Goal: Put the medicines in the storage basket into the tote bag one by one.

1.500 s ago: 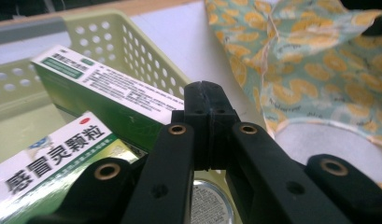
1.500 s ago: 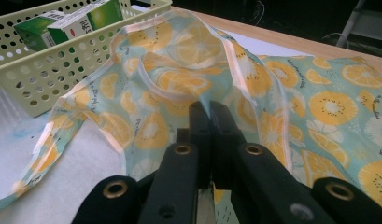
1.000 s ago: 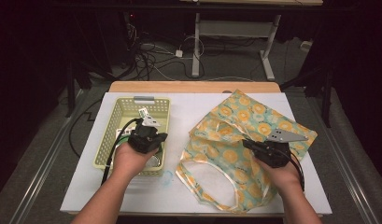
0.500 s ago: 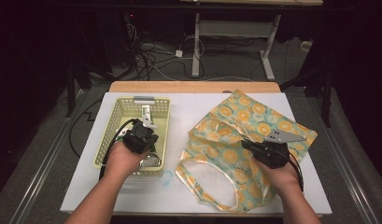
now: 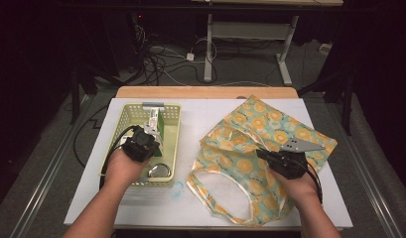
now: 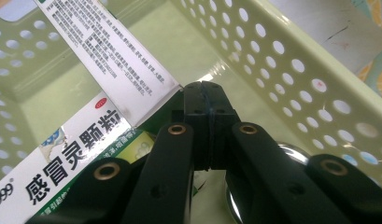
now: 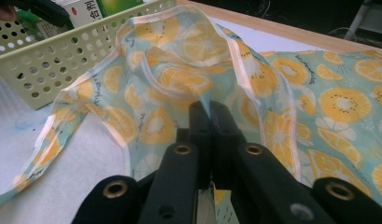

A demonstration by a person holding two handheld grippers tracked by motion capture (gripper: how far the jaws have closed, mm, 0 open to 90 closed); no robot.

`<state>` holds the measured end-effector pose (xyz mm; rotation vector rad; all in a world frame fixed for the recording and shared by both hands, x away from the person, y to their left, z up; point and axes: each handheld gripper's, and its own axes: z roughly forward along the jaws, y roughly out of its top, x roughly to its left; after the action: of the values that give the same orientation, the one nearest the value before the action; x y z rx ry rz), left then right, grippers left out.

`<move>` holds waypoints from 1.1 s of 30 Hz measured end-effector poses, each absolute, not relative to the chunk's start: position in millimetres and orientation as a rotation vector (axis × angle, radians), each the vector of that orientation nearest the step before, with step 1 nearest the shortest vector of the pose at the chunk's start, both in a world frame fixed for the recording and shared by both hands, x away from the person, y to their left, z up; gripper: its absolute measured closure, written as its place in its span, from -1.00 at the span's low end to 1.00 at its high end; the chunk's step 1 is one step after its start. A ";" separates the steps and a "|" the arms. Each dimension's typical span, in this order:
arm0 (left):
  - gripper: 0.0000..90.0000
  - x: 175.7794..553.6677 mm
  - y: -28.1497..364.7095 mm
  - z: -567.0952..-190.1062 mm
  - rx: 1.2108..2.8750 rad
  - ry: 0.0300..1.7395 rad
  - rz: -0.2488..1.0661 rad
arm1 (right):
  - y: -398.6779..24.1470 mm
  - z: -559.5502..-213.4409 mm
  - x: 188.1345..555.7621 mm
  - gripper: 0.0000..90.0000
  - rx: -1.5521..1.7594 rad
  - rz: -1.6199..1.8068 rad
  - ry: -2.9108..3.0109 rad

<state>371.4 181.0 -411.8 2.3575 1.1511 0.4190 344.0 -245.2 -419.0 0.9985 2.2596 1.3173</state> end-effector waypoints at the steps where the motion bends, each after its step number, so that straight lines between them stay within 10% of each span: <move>1: 0.95 370.7 181.7 -410.8 2.337 1.149 0.403 | -245.2 -419.1 344.0 1.00 0.999 1.317 2.260; 11: 0.84 373.0 189.1 -394.2 2.141 1.168 0.414 | -246.6 -418.2 343.4 1.00 1.003 1.320 2.255; 22: -0.53 418.6 191.8 -400.2 2.020 1.412 0.425 | -248.2 -418.7 344.2 1.00 1.009 1.324 2.253; 33: -0.27 445.9 190.7 -415.3 2.056 1.516 0.349 | -249.7 -420.3 344.5 1.00 1.015 1.325 2.257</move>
<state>445.9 190.7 -415.3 2.0565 1.5159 0.3491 344.5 -249.7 -420.3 1.0155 2.2574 1.3249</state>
